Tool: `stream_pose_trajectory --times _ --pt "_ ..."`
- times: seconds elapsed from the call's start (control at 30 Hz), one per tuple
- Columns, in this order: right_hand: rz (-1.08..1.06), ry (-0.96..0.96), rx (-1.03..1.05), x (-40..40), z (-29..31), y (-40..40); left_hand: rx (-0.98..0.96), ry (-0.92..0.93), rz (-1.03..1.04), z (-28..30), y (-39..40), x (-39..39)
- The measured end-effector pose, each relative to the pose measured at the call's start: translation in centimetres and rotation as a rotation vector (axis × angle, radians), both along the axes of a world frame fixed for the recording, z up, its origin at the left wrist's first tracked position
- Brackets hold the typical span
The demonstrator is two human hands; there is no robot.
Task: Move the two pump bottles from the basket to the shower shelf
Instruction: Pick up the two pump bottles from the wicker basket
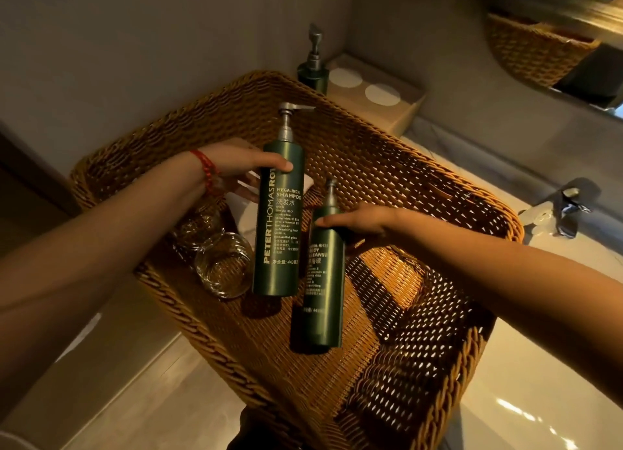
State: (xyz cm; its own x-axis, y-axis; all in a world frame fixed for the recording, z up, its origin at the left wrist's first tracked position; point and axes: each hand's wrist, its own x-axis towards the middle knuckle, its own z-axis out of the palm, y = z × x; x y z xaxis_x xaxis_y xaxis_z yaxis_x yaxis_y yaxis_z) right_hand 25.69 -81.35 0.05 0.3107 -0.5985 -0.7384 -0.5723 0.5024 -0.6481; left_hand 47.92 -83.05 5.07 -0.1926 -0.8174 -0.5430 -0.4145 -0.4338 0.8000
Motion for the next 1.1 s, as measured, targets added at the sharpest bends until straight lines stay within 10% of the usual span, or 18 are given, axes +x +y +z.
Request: stream_pose_trajectory --times 0.6,1.1 --pt "-0.285 -0.224 -0.301 -4.3 8.2 2.5 -0.093 0.384 0.205 3.0 3.8 -1.0" --pt "-0.262 -0.347 -0.361 -5.7 12.5 9.5 -0.214 0.286 0.331 7.3 13.0 -3.4"
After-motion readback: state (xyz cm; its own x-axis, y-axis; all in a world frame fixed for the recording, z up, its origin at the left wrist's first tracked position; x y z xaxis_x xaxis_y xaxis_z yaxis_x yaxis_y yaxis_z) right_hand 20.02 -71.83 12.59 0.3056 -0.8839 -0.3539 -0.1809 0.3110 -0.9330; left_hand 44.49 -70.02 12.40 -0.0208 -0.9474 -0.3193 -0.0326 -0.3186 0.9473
